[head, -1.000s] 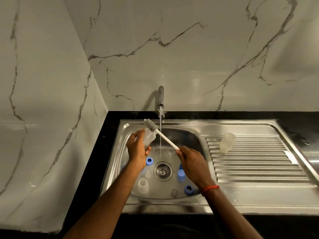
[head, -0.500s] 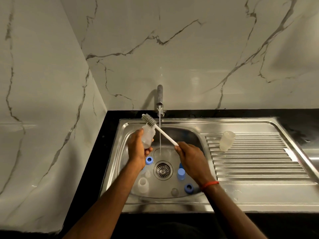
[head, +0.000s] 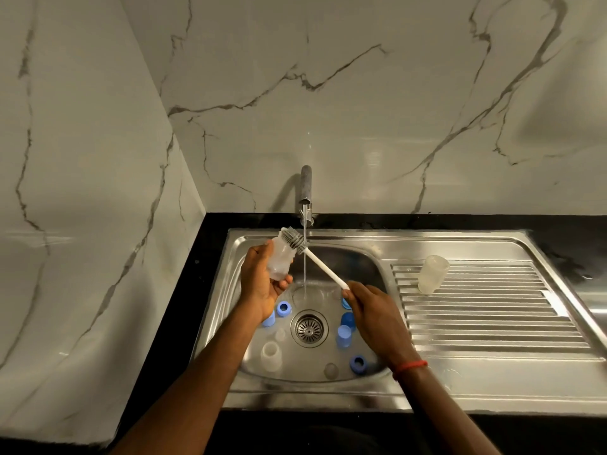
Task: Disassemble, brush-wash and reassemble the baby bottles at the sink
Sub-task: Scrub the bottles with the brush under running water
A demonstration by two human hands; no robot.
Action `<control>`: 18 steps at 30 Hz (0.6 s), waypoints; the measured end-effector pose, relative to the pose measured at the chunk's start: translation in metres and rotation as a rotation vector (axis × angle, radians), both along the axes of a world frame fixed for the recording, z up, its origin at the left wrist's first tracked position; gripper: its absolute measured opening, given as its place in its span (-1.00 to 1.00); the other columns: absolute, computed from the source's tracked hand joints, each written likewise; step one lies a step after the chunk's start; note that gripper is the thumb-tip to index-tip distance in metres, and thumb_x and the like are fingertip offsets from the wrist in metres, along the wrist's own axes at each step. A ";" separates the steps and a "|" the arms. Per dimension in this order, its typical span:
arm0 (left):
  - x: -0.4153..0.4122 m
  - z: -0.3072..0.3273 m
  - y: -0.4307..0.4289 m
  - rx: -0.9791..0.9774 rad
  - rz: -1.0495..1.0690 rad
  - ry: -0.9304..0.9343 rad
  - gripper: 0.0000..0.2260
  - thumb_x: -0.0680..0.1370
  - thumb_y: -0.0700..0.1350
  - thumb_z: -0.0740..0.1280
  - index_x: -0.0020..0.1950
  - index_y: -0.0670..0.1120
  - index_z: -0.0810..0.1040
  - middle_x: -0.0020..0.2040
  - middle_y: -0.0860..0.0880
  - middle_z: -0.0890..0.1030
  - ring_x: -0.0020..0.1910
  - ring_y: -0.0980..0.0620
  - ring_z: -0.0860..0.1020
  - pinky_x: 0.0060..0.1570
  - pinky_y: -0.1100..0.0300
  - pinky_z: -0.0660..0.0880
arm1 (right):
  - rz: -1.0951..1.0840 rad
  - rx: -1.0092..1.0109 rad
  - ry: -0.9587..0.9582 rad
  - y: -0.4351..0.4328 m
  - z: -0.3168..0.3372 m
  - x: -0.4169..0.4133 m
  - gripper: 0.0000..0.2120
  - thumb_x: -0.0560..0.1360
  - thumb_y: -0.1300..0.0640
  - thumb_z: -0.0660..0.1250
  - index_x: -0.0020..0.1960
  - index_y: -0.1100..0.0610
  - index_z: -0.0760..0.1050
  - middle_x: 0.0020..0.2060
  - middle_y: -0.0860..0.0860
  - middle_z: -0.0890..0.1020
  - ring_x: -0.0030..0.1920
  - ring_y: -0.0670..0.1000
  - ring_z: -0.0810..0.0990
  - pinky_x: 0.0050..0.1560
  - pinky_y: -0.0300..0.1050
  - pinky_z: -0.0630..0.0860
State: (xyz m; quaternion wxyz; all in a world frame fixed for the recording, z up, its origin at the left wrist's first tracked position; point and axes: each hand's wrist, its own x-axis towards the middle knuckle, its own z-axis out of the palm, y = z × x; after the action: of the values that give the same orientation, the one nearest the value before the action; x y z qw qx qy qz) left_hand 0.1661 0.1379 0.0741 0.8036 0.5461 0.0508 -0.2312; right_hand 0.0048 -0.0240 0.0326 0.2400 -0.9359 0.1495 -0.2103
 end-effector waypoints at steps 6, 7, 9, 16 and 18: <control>0.002 0.002 0.005 0.037 -0.025 -0.022 -0.76 0.63 0.07 0.28 0.16 -0.07 0.49 -0.11 -0.28 0.63 -0.49 -0.08 0.50 -0.58 0.30 0.34 | 0.009 -0.054 -0.038 0.002 0.007 0.018 -0.54 0.65 -0.23 -0.04 0.05 0.02 0.52 -0.31 -0.08 0.48 -0.34 -0.08 0.43 -0.36 -0.17 0.42; 0.001 0.002 0.006 0.050 -0.040 -0.028 -0.75 0.64 0.08 0.27 0.17 -0.08 0.48 -0.13 -0.27 0.64 -0.49 -0.08 0.51 -0.58 0.30 0.34 | 0.013 -0.045 -0.043 0.003 0.006 0.019 -0.56 0.65 -0.22 -0.02 0.04 0.02 0.52 -0.31 -0.08 0.48 -0.34 -0.08 0.43 -0.36 -0.14 0.44; -0.005 0.003 0.007 0.073 -0.073 -0.048 -0.71 0.60 0.12 0.31 0.16 -0.07 0.50 -0.13 -0.25 0.65 -0.44 -0.05 0.54 -0.56 0.27 0.37 | 0.022 -0.041 -0.038 0.007 0.007 0.025 -0.59 0.65 -0.22 0.00 0.03 0.00 0.51 -0.31 -0.08 0.48 -0.34 -0.08 0.44 -0.35 -0.08 0.47; -0.015 0.003 0.008 -0.015 -0.170 0.004 -0.67 0.46 -0.15 0.47 0.20 -0.11 0.54 0.02 -0.25 0.63 -0.20 -0.03 0.63 -0.40 0.23 0.54 | 0.043 -0.035 -0.044 0.000 0.006 0.017 -0.50 0.64 -0.26 -0.04 0.10 0.03 0.55 -0.29 -0.07 0.51 -0.33 -0.08 0.47 -0.34 -0.14 0.48; -0.016 -0.001 0.007 -0.044 -0.130 0.069 -0.76 0.51 -0.17 0.44 0.16 -0.10 0.56 -0.02 -0.25 0.64 -0.27 -0.01 0.59 -0.44 0.29 0.51 | 0.044 -0.021 -0.037 -0.005 0.001 0.008 -0.50 0.65 -0.26 -0.03 0.11 0.03 0.56 -0.28 -0.08 0.51 -0.32 -0.09 0.47 -0.32 -0.13 0.51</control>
State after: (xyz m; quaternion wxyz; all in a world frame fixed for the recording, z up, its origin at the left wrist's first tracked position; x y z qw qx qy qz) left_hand 0.1504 0.1451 0.0734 0.7964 0.5222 0.0379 -0.3027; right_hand 0.0125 -0.0288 0.0339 0.2373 -0.9374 0.1221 -0.2239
